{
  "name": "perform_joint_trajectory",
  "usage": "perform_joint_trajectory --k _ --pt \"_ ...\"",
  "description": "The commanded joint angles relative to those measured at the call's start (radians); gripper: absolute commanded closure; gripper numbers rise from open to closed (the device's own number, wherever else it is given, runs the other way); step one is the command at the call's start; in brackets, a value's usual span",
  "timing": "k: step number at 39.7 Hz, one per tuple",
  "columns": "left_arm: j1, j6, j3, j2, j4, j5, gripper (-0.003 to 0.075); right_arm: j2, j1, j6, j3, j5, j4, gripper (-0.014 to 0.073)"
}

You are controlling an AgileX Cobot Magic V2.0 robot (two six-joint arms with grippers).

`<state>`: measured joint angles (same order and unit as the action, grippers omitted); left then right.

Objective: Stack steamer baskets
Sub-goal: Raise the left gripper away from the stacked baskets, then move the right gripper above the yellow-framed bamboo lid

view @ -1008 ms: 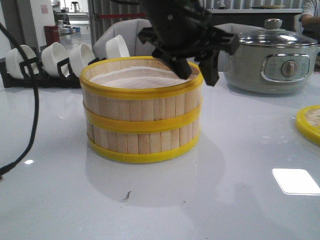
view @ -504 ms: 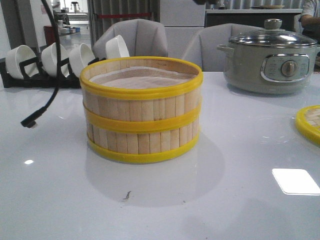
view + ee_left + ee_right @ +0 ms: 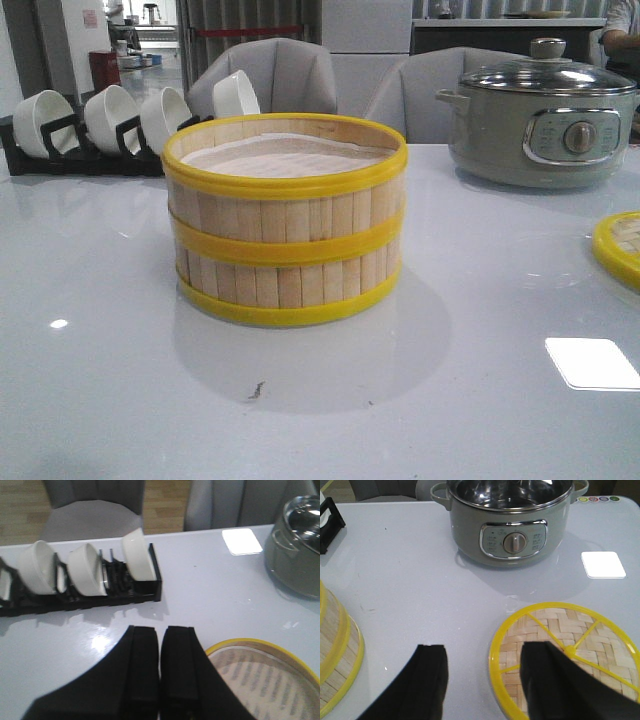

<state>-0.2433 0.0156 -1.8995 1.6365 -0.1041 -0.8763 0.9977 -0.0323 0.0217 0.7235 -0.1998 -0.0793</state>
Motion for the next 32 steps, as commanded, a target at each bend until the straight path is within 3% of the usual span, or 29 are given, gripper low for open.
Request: perform_joint_trajectory --k 1,19,27,32 --pt "0.052 0.011 0.094 -0.150 -0.012 0.100 0.0625 -0.008 -0.009 -0.005 0.036 0.084 0.008 0.0148" --pt "0.128 0.019 0.960 -0.863 -0.009 0.460 0.0625 -0.008 0.003 -0.005 0.036 0.082 0.008 0.0148" --pt "0.128 0.025 1.267 -1.123 -0.009 0.507 0.0625 -0.008 0.003 -0.005 0.036 0.078 0.008 0.0148" --pt "0.128 0.025 1.376 -1.211 -0.009 0.521 0.0625 -0.008 0.003 -0.005 0.036 0.078 0.008 0.0148"
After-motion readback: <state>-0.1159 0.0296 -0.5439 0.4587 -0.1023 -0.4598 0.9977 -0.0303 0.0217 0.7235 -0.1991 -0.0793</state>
